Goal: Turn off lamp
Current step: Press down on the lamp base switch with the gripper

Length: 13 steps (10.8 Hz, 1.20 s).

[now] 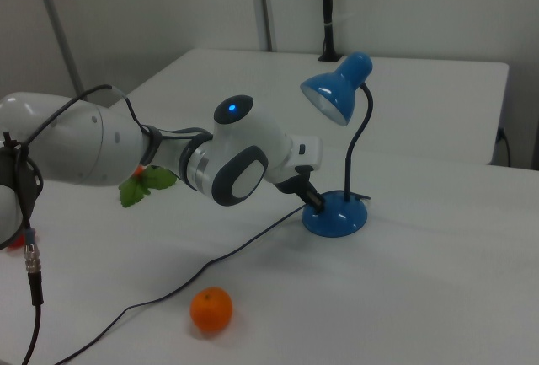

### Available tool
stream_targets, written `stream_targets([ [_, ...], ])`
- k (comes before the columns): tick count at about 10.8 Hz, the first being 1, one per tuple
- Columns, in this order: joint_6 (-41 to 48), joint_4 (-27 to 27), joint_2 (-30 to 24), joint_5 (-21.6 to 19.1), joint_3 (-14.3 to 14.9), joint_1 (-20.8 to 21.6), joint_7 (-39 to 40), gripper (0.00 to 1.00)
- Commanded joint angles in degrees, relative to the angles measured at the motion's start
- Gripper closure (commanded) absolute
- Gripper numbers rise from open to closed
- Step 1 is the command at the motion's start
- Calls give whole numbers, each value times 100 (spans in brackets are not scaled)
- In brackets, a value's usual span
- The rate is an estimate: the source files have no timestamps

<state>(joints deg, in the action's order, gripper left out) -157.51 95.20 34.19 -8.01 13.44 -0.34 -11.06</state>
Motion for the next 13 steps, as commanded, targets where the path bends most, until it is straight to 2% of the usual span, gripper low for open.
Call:
stream_targets([
  [1, -210, 95, 140, 10, 36, 122, -20, 92],
  [13, -175, 597, 17, 63, 36, 245, 384, 93],
])
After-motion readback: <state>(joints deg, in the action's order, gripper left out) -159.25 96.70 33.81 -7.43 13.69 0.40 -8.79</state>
